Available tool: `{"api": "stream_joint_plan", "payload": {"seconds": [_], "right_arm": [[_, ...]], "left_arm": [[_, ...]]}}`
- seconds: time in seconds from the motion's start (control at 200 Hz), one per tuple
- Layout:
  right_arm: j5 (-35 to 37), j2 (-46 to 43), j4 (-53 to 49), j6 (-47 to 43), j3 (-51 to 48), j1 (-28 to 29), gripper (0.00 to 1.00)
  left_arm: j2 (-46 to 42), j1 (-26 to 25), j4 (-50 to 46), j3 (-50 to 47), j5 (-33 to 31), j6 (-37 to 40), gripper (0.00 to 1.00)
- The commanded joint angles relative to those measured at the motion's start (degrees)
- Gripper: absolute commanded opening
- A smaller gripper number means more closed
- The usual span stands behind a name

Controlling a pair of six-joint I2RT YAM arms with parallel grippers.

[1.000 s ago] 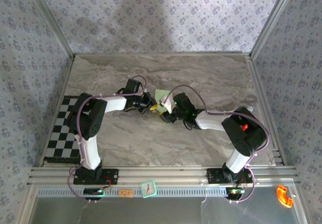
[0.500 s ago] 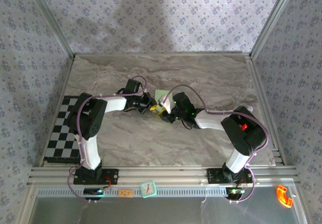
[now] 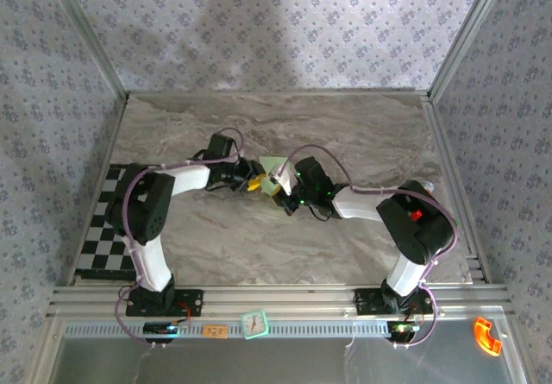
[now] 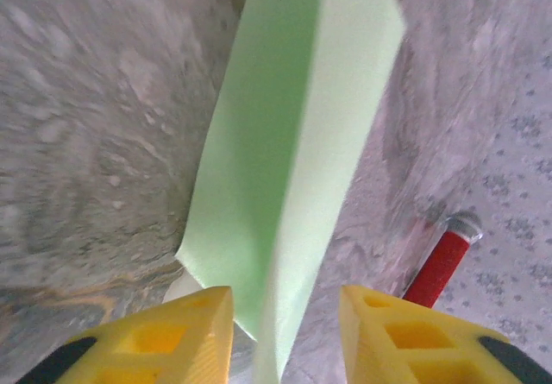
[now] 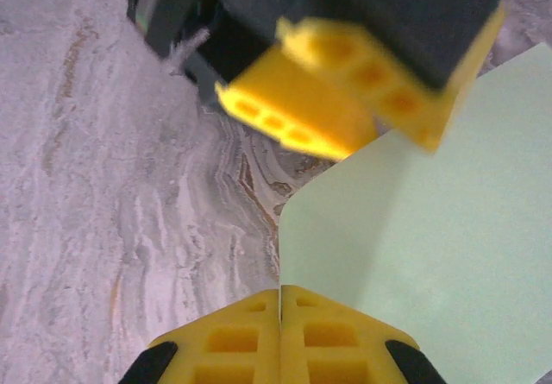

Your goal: Fold a paper plane with a square sheet of paper (pick it up from the middle)

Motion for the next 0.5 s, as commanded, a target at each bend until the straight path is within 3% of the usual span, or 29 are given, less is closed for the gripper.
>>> {"api": "stream_joint_plan", "payload": {"seconds": [0.0,0.175,0.495], "right_arm": [[-4.98,-1.41,-0.50,2.46,-0.99,-0.23,0.04],[-8.33,-0.84,0.26,4.54,-2.23,0.13,0.05],[-14.42,0.01,-1.20,7.10,-2.21,-0.36,0.05]], "left_arm": [[-3.93,1.24,-2.25,0.42,-1.59,3.28,0.41],[-0.47,-0.23,0.63,3.05,2.31,2.57,0.41],[10.84,-2.69,-5.16,12.22,3.35,6.26,0.30]]}}
